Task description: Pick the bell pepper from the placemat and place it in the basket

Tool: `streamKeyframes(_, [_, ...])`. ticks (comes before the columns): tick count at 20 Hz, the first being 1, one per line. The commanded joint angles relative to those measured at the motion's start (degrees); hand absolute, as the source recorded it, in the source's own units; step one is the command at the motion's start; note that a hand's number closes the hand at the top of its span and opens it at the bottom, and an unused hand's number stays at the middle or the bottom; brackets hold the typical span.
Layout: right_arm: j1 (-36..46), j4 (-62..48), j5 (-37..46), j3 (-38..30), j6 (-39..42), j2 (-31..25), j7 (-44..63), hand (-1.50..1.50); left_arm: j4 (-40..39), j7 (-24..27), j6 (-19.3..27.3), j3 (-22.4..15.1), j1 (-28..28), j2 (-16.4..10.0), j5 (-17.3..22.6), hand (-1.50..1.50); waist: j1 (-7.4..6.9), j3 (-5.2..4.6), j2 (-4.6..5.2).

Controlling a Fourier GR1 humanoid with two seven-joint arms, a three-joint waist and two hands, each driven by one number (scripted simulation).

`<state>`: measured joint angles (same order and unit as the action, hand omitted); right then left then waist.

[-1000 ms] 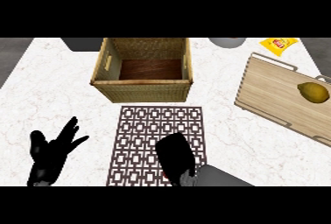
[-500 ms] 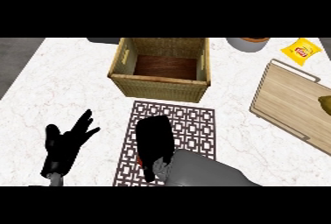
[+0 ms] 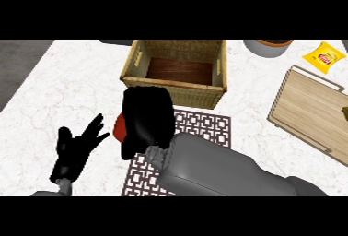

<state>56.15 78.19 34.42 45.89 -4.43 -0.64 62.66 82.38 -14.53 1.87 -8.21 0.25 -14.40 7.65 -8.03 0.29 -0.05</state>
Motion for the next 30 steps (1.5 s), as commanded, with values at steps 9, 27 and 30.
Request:
streamKeyframes(9, [21.92,-3.92,7.85,-13.5,-16.76,0.61,15.69,1.5,-3.75,-2.31,0.12,0.7,1.19,-1.2,-0.38,0.0,1.66,-0.76,-0.48])
streamKeyframes(27, [44.51,-31.93,8.13,-26.5,-17.58,0.61,16.51,1.5,-2.44,-3.05,0.66,2.84,2.22,-1.7,0.28,0.0,4.34,-0.63,0.55])
streamKeyframes(30, [45.01,-36.02,6.6,-26.88,-18.78,0.61,15.14,1.5,-1.04,-3.09,0.52,1.86,3.77,-1.6,-0.37,0.0,4.13,-0.59,0.55])
